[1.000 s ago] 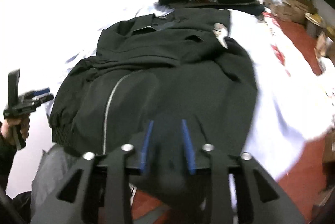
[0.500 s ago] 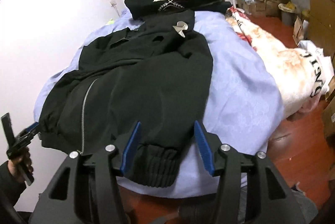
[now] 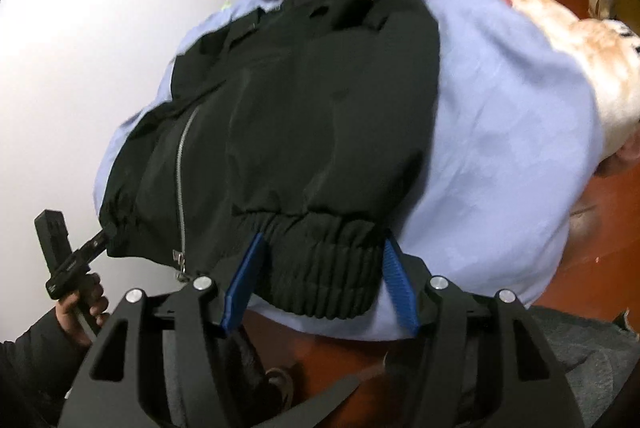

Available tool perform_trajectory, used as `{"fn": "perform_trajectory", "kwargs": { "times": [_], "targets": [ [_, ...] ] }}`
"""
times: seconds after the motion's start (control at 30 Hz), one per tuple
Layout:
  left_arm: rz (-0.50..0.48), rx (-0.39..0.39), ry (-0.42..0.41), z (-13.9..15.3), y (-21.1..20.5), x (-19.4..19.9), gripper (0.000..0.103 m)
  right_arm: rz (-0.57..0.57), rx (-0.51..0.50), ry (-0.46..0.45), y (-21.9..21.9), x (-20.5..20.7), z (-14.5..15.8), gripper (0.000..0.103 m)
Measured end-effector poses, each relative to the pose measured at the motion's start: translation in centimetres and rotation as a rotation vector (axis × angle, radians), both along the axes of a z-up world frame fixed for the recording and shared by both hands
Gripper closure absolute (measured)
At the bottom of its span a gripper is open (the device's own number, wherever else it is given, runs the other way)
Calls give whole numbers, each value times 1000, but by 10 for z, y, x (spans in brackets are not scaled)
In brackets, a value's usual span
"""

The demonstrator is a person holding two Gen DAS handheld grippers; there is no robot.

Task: Fold large clothes
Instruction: 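Grasp the ribbed hem with both tools and lift it toward the collar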

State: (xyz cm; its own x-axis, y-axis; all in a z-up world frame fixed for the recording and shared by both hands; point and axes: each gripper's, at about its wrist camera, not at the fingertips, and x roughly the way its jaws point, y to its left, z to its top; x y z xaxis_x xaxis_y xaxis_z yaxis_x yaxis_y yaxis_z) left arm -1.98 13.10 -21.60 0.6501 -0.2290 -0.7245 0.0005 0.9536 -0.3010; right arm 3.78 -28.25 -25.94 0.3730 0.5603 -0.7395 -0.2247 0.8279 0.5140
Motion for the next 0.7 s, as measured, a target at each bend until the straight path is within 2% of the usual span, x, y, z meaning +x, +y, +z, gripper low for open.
{"fn": "perform_trajectory", "kwargs": {
  "times": [0.07,0.17,0.23,0.27,0.33,0.43,0.53,0.6,0.7],
  "targets": [
    [-1,47,23,-4,-5,6,16,15,33,-3,2,0,4,43],
    [-22,76,53,-6,-8,14,13,29,102,-15,1,0,8,43],
    [-23,113,65,-6,-8,13,13,-17,21,-14,2,2,6,43],
    [-11,106,60,-5,-6,12,13,-21,16,-16,3,2,7,43],
    [-3,48,60,-7,1,7,13,-25,5,-26,4,2,7,43],
    [-39,-153,67,-16,13,3,13,-7,25,18,7,7,-1,43],
    [-39,-264,45,-19,19,2,13,40,75,-26,10,1,10,43],
    [-31,-278,51,-21,19,5,13,46,91,-33,10,2,12,42],
    [-9,-209,74,-21,11,17,13,12,18,21,12,9,0,42]
  ]
}}
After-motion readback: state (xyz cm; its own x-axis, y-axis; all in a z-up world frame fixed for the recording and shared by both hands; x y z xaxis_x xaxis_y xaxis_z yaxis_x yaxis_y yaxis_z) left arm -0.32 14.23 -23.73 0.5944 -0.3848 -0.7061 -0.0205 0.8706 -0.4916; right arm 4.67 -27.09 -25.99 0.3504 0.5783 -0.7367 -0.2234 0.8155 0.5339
